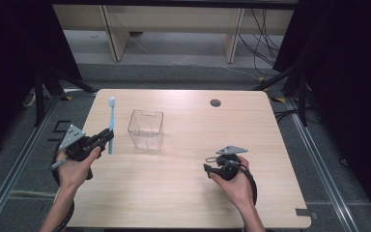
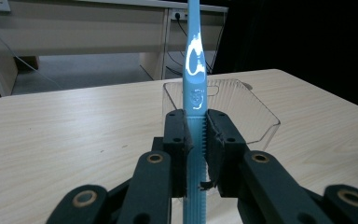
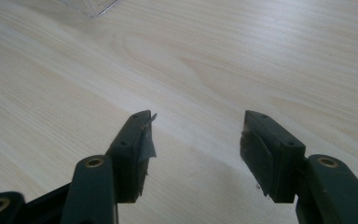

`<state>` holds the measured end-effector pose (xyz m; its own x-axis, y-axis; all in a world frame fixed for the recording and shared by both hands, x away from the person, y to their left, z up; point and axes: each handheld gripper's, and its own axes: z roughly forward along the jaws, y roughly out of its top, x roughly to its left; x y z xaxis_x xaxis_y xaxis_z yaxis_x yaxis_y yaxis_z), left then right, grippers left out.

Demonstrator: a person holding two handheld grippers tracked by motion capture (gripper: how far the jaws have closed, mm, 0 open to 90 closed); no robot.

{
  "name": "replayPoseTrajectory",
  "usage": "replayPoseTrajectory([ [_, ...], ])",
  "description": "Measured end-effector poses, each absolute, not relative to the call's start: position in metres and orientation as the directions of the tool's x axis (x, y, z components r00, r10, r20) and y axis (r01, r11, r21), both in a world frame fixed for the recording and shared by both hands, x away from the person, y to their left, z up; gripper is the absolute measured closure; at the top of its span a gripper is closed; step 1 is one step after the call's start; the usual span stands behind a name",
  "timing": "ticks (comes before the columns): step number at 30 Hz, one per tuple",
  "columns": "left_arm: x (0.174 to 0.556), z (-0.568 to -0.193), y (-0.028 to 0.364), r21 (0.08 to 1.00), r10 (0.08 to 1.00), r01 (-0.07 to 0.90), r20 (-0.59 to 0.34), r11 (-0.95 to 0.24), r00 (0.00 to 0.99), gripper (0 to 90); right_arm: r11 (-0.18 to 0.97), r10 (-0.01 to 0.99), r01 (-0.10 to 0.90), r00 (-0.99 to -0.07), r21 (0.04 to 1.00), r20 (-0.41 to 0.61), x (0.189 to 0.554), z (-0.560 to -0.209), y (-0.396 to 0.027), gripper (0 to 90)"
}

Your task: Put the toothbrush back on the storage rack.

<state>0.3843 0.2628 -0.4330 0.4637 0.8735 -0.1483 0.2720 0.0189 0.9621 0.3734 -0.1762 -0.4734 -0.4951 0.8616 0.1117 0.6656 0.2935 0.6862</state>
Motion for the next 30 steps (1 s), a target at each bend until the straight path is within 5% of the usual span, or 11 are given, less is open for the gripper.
replayPoseTrajectory([
  [30, 0.396, -0.427, 0.247, 0.980, 0.852, 0.195, -0.129, 0.033, 0.507, 78.4, 0.285, 0.863, 0.666, -0.491, 0.689, 0.117, 0.373, -0.474, -0.176, 43.8],
])
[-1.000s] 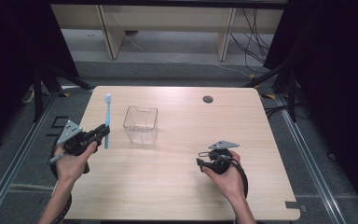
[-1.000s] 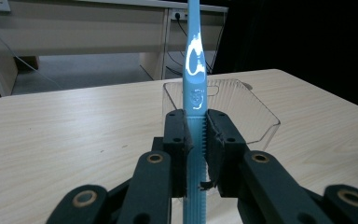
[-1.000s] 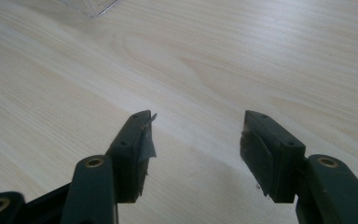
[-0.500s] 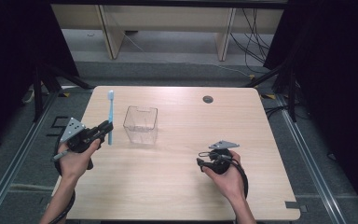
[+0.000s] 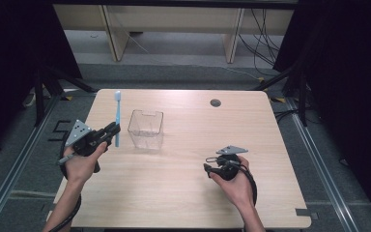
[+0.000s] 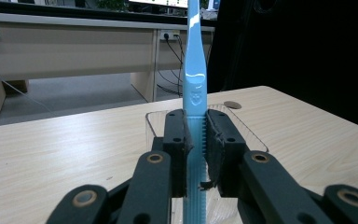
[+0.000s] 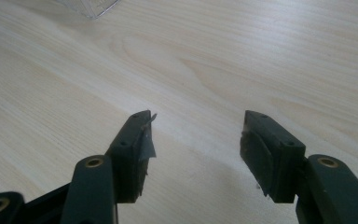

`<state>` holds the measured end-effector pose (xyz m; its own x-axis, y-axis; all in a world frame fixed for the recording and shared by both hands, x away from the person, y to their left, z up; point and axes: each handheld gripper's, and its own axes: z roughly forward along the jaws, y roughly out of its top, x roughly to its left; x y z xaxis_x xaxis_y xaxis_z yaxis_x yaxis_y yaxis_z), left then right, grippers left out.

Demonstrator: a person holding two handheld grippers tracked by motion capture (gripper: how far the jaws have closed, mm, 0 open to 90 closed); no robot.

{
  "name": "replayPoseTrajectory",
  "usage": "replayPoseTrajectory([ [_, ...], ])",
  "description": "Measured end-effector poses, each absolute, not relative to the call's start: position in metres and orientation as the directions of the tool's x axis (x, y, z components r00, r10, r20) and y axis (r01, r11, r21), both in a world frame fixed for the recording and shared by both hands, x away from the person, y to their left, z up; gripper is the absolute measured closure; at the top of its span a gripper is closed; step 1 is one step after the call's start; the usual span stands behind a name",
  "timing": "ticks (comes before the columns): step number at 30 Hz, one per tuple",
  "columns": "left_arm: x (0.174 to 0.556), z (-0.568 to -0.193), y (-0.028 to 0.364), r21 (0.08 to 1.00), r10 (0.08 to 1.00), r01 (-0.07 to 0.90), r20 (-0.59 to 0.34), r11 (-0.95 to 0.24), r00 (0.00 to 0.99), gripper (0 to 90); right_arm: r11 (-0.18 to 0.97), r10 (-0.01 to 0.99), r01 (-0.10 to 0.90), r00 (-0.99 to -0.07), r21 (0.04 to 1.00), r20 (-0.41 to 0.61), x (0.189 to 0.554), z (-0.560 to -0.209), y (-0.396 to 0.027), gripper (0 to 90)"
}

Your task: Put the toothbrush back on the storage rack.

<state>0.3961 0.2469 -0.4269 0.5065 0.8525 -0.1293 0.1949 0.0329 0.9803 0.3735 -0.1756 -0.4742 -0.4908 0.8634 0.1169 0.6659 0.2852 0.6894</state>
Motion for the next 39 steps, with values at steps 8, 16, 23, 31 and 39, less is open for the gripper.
replayPoseTrajectory([
  [8, 0.400, -0.425, 0.245, 0.984, 0.848, 0.173, -0.120, 0.034, 0.515, 78.4, 0.284, 0.864, 0.663, -0.490, 0.693, 0.115, 0.373, -0.475, -0.175, 43.8],
  [16, 0.402, -0.423, 0.243, 0.987, 0.841, 0.153, -0.125, 0.050, 0.526, 78.4, 0.282, 0.862, 0.662, -0.493, 0.694, 0.120, 0.374, -0.476, -0.175, 43.8],
  [23, 0.406, -0.421, 0.241, 0.990, 0.840, 0.135, -0.114, 0.050, 0.530, 78.4, 0.280, 0.863, 0.667, -0.491, 0.691, 0.123, 0.374, -0.476, -0.175, 43.8],
  [31, 0.410, -0.419, 0.242, 0.990, 0.841, 0.123, -0.121, 0.066, 0.528, 78.4, 0.310, 0.849, 0.643, -0.519, 0.700, 0.100, 0.376, -0.476, -0.177, 43.8],
  [39, 0.413, -0.417, 0.240, 0.991, 0.837, 0.109, -0.124, 0.078, 0.532, 78.4, 0.306, 0.852, 0.647, -0.514, 0.699, 0.102, 0.375, -0.476, -0.177, 43.8],
])
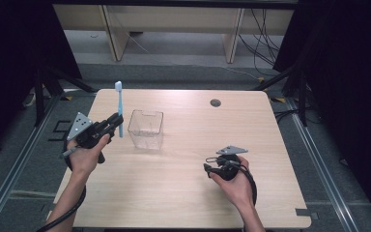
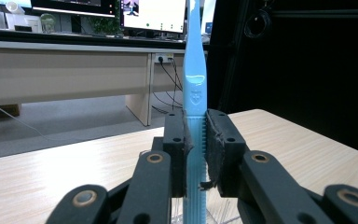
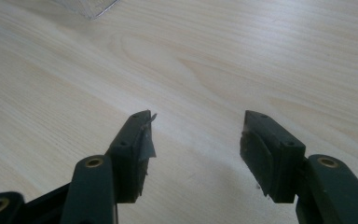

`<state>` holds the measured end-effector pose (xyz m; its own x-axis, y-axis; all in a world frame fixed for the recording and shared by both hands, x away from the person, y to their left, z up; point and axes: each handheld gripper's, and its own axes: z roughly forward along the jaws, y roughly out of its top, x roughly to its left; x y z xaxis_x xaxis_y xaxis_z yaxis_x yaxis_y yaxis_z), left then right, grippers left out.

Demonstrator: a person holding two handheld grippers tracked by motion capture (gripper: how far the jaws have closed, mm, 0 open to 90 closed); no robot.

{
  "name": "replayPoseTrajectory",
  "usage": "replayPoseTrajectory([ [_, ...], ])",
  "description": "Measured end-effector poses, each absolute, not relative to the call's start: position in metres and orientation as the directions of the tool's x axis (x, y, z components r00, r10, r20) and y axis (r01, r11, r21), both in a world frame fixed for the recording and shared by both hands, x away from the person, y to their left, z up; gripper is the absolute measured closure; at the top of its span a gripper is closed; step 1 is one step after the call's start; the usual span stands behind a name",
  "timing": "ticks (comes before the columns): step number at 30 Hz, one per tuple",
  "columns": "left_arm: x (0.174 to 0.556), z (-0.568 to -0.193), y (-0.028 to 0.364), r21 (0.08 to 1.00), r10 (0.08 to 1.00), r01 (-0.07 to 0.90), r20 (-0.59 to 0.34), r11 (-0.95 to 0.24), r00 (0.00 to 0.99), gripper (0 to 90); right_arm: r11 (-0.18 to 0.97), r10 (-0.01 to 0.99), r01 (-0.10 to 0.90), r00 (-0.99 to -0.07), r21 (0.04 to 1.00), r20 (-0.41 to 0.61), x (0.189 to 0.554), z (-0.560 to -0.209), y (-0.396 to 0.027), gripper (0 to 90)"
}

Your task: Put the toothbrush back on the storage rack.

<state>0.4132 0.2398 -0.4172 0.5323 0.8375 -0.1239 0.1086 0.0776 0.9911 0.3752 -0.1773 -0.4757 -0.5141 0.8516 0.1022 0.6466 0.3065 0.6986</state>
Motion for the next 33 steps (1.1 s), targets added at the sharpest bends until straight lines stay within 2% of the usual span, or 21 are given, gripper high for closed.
replayPoseTrajectory([
  [3, 0.414, -0.417, 0.239, 0.990, 0.836, 0.112, -0.132, 0.085, 0.532, 78.4, 0.282, 0.864, 0.663, -0.490, 0.694, 0.118, 0.374, -0.475, -0.176, 43.8],
  [25, 0.424, -0.413, 0.232, 0.989, 0.829, 0.102, -0.144, 0.105, 0.541, 78.4, 0.303, 0.853, 0.643, -0.512, 0.703, 0.101, 0.376, -0.476, -0.178, 43.8],
  [27, 0.424, -0.412, 0.231, 0.989, 0.828, 0.097, -0.145, 0.109, 0.542, 78.4, 0.270, 0.863, 0.668, -0.488, 0.694, 0.134, 0.374, -0.475, -0.177, 43.8],
  [33, 0.427, -0.412, 0.230, 0.989, 0.828, 0.099, -0.148, 0.112, 0.541, 78.4, 0.279, 0.867, 0.665, -0.484, 0.693, 0.116, 0.373, -0.474, -0.177, 43.8],
])
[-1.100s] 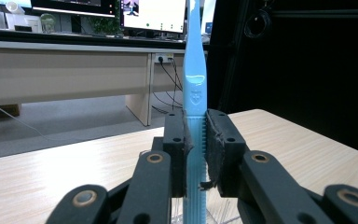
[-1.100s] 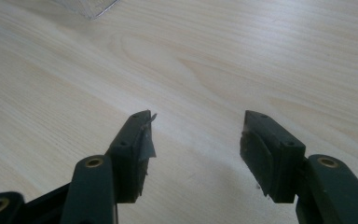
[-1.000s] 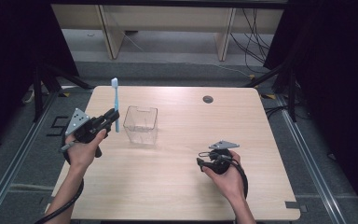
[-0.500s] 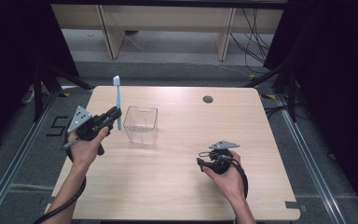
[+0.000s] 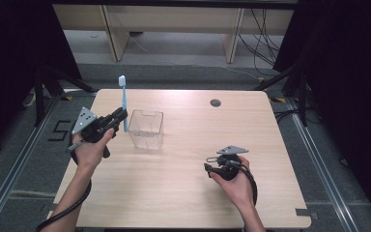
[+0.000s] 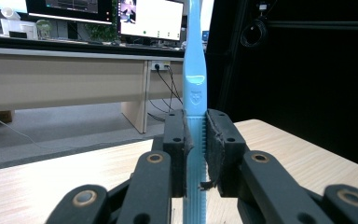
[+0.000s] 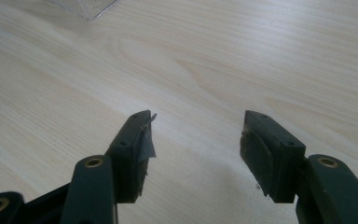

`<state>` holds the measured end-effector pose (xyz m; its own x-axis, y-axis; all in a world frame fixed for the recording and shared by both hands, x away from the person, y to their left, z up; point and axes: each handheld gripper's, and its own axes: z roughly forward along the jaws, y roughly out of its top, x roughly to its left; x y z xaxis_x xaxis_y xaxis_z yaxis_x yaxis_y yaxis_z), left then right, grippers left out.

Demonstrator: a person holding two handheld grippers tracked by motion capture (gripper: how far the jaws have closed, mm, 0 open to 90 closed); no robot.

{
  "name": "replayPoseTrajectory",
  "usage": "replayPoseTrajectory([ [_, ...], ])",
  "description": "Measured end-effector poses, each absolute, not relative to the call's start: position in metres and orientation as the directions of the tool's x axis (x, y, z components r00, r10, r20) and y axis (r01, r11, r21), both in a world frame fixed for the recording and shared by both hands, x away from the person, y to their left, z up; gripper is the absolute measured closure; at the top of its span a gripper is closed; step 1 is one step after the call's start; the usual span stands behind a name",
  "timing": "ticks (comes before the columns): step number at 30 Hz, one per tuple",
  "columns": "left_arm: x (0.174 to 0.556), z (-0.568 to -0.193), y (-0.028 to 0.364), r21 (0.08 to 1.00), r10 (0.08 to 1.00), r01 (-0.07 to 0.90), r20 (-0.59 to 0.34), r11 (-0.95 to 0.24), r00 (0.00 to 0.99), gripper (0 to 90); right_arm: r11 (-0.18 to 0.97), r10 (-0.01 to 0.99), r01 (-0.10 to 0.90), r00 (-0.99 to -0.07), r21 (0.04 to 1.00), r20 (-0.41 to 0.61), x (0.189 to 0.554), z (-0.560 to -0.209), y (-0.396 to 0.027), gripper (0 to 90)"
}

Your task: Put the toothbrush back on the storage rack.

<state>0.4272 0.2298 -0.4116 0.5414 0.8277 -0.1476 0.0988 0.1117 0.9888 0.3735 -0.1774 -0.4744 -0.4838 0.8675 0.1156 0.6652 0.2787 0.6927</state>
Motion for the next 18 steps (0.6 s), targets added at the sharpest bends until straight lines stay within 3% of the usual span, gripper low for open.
replayPoseTrajectory([
  [18, 0.441, -0.416, 0.224, 0.987, 0.827, 0.097, -0.162, 0.130, 0.538, 78.4, 0.275, 0.862, 0.664, -0.491, 0.695, 0.128, 0.374, -0.477, -0.176, 43.7],
])
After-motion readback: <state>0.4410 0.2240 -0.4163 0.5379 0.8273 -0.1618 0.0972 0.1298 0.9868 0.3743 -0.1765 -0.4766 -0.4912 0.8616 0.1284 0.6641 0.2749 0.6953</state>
